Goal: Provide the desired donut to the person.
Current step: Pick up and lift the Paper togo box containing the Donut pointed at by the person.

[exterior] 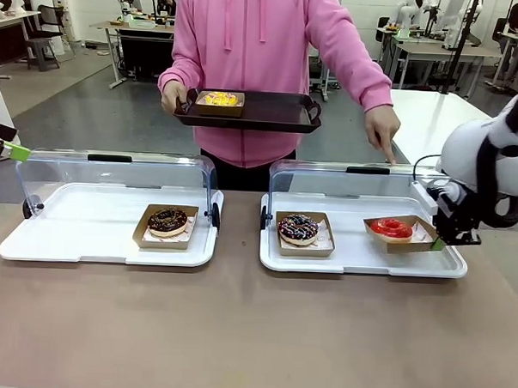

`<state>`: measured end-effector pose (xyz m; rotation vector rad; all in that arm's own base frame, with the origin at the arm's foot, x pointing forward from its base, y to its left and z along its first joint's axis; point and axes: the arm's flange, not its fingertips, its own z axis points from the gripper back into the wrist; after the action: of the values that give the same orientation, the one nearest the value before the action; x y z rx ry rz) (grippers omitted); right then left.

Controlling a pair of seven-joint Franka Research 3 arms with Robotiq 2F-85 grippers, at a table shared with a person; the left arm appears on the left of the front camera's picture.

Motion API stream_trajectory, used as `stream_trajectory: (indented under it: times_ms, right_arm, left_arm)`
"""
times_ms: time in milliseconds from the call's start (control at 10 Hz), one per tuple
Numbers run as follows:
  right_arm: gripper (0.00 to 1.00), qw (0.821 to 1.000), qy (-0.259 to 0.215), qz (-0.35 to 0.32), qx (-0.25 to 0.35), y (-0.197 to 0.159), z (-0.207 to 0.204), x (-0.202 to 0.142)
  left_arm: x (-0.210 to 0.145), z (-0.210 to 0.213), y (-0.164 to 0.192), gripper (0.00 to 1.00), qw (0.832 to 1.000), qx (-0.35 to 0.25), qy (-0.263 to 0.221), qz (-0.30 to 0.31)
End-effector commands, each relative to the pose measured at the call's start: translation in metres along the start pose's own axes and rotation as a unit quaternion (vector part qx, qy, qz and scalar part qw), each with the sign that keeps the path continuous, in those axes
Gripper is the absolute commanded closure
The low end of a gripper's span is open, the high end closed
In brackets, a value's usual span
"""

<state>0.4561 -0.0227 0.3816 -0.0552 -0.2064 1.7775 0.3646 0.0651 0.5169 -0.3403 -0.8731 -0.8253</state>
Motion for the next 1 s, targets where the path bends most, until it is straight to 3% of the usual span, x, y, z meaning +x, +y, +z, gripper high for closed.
stream_trajectory:
  times_ms: [0, 200, 400, 500, 800, 900]
  right_arm:
    - [1.0, 1.0, -0.008, 0.021, -0.005, 0.06, 0.06, 0.031]
    - [1.0, 0.999, -0.012, 0.031, -0.021, 0.103, 0.108, 0.057]
    - [1.0, 0.999, -0.023, 0.0, -0.047, 0.132, 0.153, 0.076]
    - [1.0, 0.997, -0.025, -0.019, -0.077, 0.139, 0.174, 0.08]
    - [1.0, 0.996, -0.042, -0.015, -0.074, 0.129, 0.194, 0.076]
    - [1.0, 0.995, -0.037, -0.01, -0.09, 0.147, 0.198, 0.082]
  left_arm:
    - [0.0, -0.001, 0.0, 0.0, 1.0, 0.0, -0.007, 0.001]
    - [0.0, -0.001, 0.0, 0.0, 1.0, 0.0, -0.007, 0.001]
    - [0.0, -0.001, 0.0, 0.0, 1.0, 0.0, -0.007, 0.001]
    - [0.0, -0.001, 0.0, 0.0, 1.0, 0.0, -0.007, 0.001]
    - [0.0, -0.001, 0.0, 0.0, 1.0, 0.0, -0.007, 0.001]
    - [0.0, -0.001, 0.0, 0.0, 1.0, 0.0, -0.007, 0.001]
